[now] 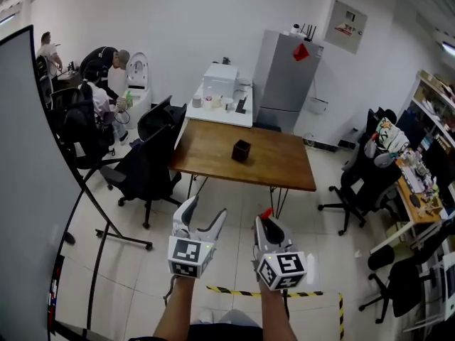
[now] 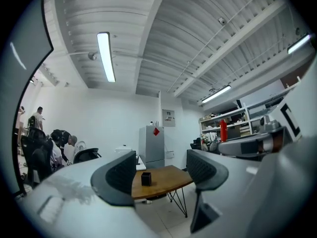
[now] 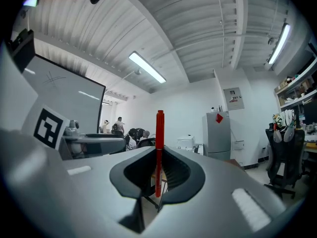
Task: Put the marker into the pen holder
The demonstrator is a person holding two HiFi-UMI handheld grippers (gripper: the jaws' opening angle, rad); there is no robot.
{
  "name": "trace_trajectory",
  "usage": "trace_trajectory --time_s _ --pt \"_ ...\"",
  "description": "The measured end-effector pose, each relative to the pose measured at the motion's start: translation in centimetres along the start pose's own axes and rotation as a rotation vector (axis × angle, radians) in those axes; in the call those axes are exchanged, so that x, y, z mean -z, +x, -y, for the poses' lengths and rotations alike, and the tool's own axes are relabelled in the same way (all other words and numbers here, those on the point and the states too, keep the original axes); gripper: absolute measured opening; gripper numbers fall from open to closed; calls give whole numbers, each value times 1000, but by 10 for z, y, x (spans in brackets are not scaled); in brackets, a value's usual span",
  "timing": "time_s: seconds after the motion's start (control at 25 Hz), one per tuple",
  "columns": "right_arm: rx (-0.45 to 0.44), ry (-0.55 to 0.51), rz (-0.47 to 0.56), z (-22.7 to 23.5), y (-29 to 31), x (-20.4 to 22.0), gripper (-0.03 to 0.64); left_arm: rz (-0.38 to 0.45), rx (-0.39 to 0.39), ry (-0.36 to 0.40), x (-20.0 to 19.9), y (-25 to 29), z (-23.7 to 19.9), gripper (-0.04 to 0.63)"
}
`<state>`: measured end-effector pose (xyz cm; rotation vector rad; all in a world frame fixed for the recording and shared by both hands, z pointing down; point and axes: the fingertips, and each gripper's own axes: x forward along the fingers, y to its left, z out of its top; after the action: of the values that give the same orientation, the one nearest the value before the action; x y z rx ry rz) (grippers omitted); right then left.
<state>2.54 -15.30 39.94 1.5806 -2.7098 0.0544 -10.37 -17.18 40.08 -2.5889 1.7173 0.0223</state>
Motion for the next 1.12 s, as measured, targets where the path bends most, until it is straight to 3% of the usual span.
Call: trace_trajectory --time_s 0.32,0.52,0.72,0.88,0.96,1.12 --pt "46 26 0 35 44 4 38 -4 65 47 10 47 -1 321" --pt "-7 29 -14 44 92 13 38 1 14 -24 17 83 -34 321" --pt "-30 47 6 84 151 11 38 -41 -7 43 25 144 -58 321" --pt "-36 21 50 133 206 -12 38 50 -33 113 -5 210 -69 321" --pt "-35 12 70 160 228 -26 38 52 -45 131 -10 241 -73 321" --pt "-54 -4 92 199 266 -46 38 75 -80 84 -26 296 -80 321"
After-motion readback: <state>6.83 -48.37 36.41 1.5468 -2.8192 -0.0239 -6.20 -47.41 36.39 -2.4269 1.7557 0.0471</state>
